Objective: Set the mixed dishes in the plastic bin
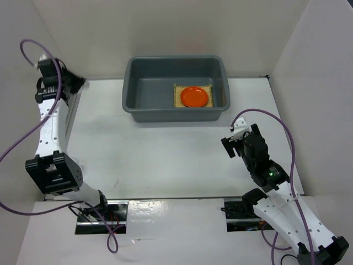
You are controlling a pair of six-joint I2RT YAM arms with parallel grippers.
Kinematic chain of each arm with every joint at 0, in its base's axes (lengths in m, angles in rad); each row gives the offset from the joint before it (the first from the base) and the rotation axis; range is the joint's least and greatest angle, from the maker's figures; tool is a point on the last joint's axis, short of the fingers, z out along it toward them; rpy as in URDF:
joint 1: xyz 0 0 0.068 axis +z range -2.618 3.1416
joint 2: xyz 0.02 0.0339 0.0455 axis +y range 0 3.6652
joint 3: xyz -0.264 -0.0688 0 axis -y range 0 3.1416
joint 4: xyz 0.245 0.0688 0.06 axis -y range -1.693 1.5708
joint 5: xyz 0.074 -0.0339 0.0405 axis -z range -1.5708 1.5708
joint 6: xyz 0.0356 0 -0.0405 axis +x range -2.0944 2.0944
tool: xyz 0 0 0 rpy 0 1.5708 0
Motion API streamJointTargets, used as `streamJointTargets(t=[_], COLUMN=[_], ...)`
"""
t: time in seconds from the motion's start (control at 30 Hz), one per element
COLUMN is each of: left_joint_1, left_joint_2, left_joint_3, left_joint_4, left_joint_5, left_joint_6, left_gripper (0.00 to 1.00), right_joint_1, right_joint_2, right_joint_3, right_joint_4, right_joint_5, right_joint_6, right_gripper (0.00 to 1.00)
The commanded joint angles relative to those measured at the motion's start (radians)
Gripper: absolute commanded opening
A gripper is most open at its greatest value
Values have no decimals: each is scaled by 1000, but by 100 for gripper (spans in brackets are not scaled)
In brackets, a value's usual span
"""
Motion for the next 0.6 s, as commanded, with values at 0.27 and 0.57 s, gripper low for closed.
streamJointTargets(t=[0.27, 0.57], left_joint_1=[-599, -633], left_joint_2=[776, 997], left_joint_3=[1485, 1406], left_joint_4=[-578, -722], left_joint_5=[-78, -128], left_joint_6=[386, 343], left_gripper=[0, 0], right_joint_1=[10, 10], right_joint_2=[-26, -26], right_joint_3=[-5, -5], right_joint_4=[32, 41], right_joint_5=[12, 21], right_joint_6=[-2, -2], right_gripper=[98, 98])
